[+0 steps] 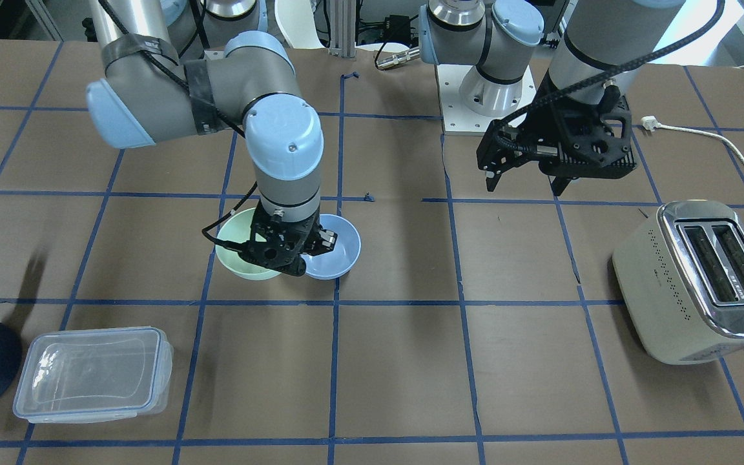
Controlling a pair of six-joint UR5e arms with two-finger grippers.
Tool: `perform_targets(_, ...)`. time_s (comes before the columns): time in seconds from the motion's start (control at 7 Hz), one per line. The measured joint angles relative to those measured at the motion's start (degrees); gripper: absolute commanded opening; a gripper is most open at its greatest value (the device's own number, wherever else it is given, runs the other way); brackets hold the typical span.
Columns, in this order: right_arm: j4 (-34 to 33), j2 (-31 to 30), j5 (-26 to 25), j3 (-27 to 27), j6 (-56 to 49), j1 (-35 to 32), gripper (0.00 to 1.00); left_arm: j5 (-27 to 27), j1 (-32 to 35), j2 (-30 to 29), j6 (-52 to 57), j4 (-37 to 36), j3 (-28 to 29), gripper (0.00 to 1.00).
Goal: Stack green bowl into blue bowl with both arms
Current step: 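Carry green bowl over blue bowl and lower it inside with right gripper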
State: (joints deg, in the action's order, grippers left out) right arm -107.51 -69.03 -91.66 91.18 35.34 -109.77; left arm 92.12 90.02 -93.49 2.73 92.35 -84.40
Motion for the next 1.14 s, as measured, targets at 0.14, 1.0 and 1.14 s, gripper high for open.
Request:
perform_targets(0.14, -0.09, 1.35, 0.47, -0.77, 2.08, -2.05, 0.00, -0.27, -0.16, 0.42, 0.16, 0.13, 0.25, 1.00)
perform_targets(1.0, -0.27, 5.68, 2.00, -2.57, 6.55, -7.61, 0.00, -0.38, -0.50, 0.93, 0.06, 0.10, -0.29, 1.00)
perform_targets(1.14, -0.27, 5.91, 2.31, -2.58, 6.58, -8.05, 0.25, -0.35, -0.61, 0.93, 0.18, 0.16, -0.37, 1.00)
